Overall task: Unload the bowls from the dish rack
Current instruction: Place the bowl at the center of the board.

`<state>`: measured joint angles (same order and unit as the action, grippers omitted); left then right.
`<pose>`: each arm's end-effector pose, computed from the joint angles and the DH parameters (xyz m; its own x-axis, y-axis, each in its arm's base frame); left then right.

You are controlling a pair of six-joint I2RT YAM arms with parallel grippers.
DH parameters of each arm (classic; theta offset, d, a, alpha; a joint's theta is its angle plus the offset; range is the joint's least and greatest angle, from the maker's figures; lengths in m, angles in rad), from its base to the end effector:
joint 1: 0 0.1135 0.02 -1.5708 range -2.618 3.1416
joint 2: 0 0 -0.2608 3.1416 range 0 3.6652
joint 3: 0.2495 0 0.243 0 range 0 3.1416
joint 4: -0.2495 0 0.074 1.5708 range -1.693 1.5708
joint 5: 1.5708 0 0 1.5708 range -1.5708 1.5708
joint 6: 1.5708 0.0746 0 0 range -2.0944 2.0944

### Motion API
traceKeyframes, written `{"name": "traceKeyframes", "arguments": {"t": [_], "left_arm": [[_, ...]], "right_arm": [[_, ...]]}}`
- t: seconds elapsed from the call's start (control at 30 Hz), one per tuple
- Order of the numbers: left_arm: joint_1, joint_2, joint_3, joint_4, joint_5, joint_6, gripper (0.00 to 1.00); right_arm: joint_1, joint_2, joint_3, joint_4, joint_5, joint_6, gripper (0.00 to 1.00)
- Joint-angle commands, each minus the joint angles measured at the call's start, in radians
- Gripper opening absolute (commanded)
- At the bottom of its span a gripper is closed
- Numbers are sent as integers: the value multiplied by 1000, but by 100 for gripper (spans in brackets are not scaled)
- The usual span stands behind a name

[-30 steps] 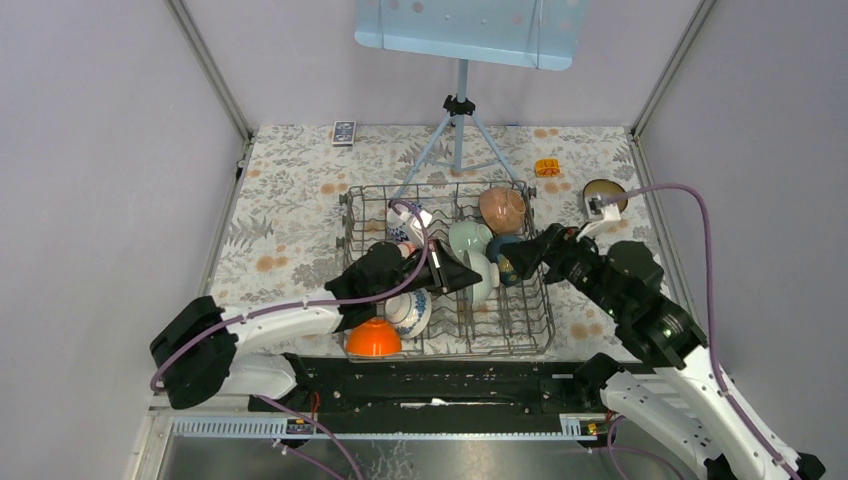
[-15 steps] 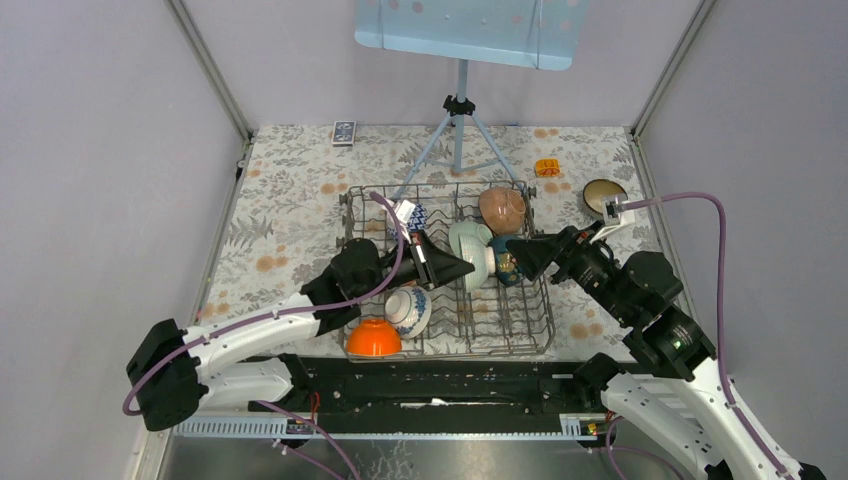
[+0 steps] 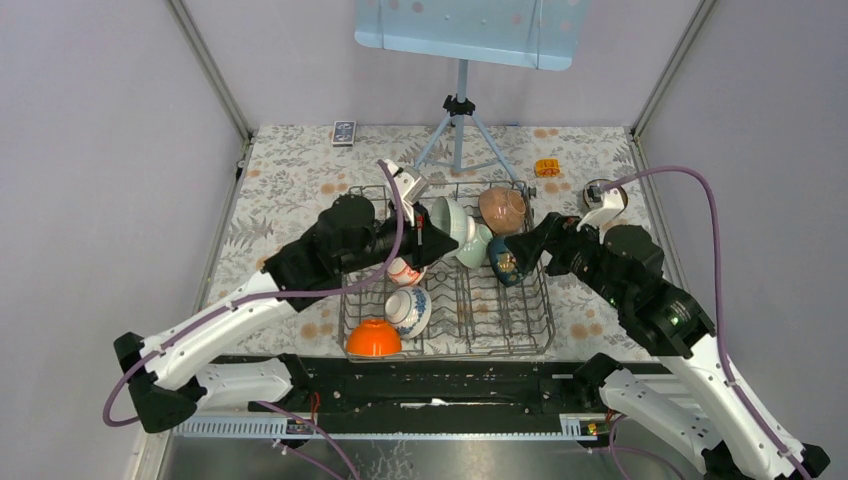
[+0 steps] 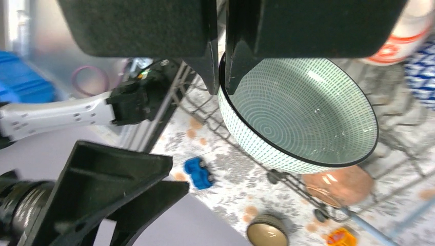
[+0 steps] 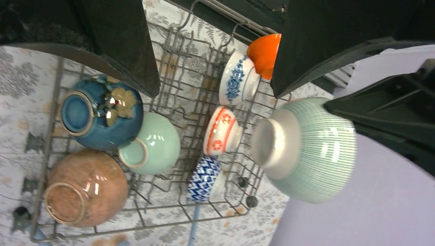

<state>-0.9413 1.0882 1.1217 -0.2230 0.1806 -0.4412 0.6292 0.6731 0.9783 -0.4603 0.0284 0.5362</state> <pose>0.1523 -0.2318 0.3846 -0.4842 -0.0487 -0.8736 0.7656 0.4598 -0.4500 0.1382 0.0980 0.3811 -0.3963 0.3432 -0.8516 -0.4224 0.7554 0.5010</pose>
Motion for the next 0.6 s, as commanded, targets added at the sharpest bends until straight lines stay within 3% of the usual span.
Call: {"name": "traceKeyframes", "arguments": {"t": [0.0,0.17,0.27,0.57], "left_arm": [[-12,-35,125,-183,-79,324,0],[-62,-21,227,-307,-131,552,0],[-162,-20,259,-367,-277,696,0],[-481,-40,107,-399,-672,1072,0]], "right_arm": [[4,70,113,-153,122,-17,87],[4,120,197,-244,118,-46,87],[4,133,252,-298,116,-69,87],[5,219,373,-421,43,-125,87]]}}
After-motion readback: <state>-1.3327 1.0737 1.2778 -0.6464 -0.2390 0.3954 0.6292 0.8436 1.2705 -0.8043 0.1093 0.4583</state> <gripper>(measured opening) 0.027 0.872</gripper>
